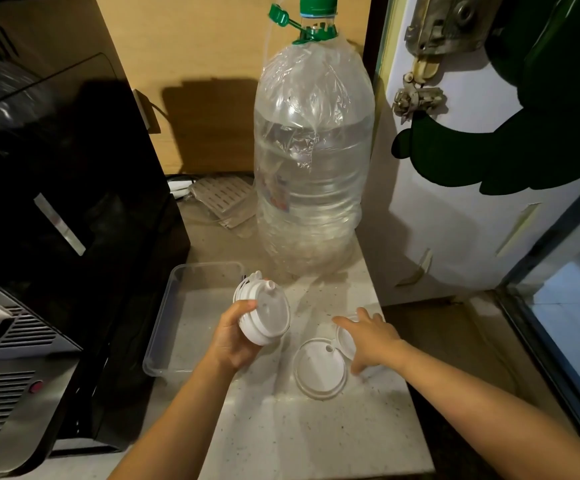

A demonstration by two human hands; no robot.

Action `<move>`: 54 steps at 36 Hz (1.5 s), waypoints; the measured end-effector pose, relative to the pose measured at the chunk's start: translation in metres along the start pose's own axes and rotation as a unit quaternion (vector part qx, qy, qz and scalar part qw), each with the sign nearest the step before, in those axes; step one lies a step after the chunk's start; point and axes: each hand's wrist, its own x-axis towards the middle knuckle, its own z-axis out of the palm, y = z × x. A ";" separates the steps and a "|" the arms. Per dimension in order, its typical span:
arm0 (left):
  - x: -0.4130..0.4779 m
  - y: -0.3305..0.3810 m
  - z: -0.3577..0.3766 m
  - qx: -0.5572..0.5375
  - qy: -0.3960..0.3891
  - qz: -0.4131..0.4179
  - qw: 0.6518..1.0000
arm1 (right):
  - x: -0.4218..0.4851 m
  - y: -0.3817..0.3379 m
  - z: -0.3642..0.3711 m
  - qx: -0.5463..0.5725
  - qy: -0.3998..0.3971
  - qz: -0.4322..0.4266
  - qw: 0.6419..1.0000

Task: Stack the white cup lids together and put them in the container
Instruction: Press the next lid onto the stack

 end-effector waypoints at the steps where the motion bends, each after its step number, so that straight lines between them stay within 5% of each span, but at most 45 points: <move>1: 0.000 0.000 0.000 0.001 0.001 0.001 1.000 | 0.000 0.000 0.000 0.008 0.002 -0.001 1.000; 8: 0.001 0.001 0.001 -0.006 0.005 0.003 1.000 | 0.003 0.004 -0.018 0.159 0.059 -0.013 0.986; 15: 0.007 0.004 0.011 -0.025 -0.009 0.026 0.999 | -0.007 -0.003 -0.072 0.373 0.145 -0.099 0.911; 26: 0.012 0.013 0.036 -0.068 -0.007 0.044 0.997 | -0.032 -0.035 -0.123 0.710 0.119 -0.277 0.637; 29: 0.016 0.014 0.039 -0.085 -0.013 0.044 0.995 | -0.027 -0.044 -0.121 0.741 0.123 -0.282 0.597; 33: 0.017 0.016 0.046 -0.083 -0.044 0.048 0.994 | -0.021 -0.055 -0.115 0.738 0.119 -0.280 0.602; 54: 0.024 0.028 0.052 -0.121 -0.118 0.070 0.983 | -0.009 -0.053 -0.115 0.541 0.147 -0.297 0.773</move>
